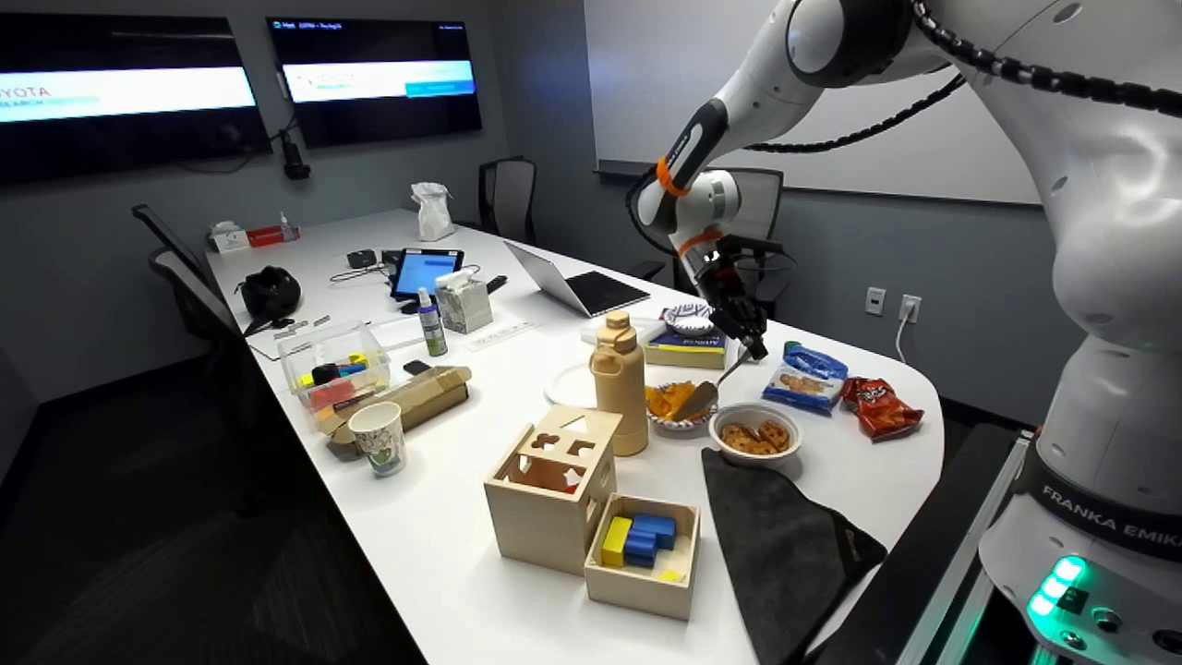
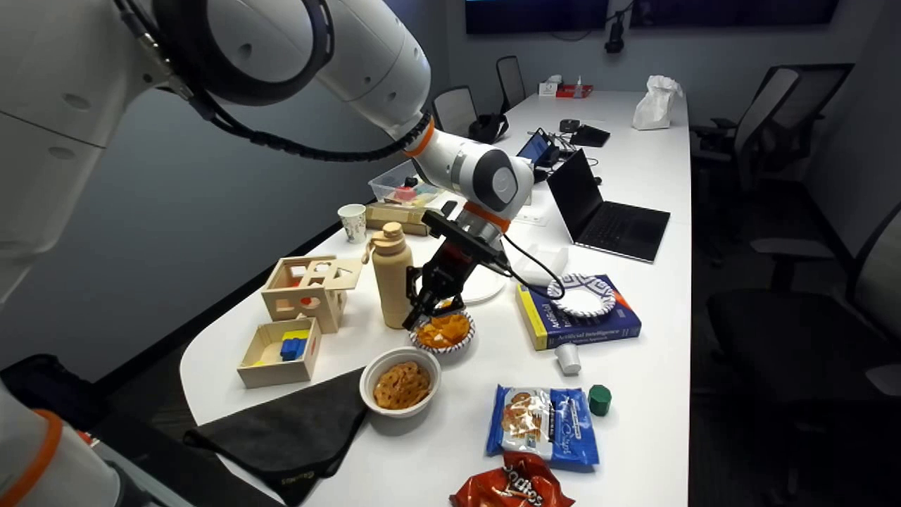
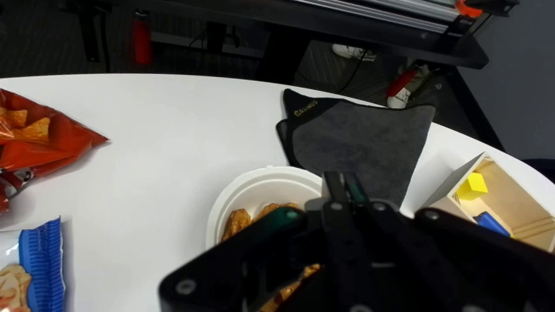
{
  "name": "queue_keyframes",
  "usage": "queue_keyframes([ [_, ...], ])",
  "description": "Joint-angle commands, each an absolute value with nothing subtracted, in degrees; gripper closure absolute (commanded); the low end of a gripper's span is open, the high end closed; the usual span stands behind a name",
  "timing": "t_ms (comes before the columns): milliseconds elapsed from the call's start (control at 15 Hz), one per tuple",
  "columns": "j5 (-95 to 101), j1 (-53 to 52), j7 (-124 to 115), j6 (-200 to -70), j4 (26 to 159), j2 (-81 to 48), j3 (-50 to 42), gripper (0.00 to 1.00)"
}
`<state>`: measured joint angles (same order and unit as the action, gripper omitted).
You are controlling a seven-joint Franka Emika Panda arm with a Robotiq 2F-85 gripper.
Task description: Use the spoon to stir the contents of the small plate
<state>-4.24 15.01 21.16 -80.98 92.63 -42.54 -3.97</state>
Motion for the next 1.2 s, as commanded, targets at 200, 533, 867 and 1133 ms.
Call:
queue_keyframes([
  [200,-7.4,18.0,23.6,-83.4,90.6,-44.8,-3.1,0.99],
  [533,-9.6,17.8,22.1,-86.7,93.3,-43.3,-3.4,0.99],
  [867,-10.9,17.3,18.3,-92.4,97.8,-41.4,-4.2,0.99],
  [1133,-12.1,17.4,17.1,-96.2,102.1,-39.6,-4.4,0.99],
])
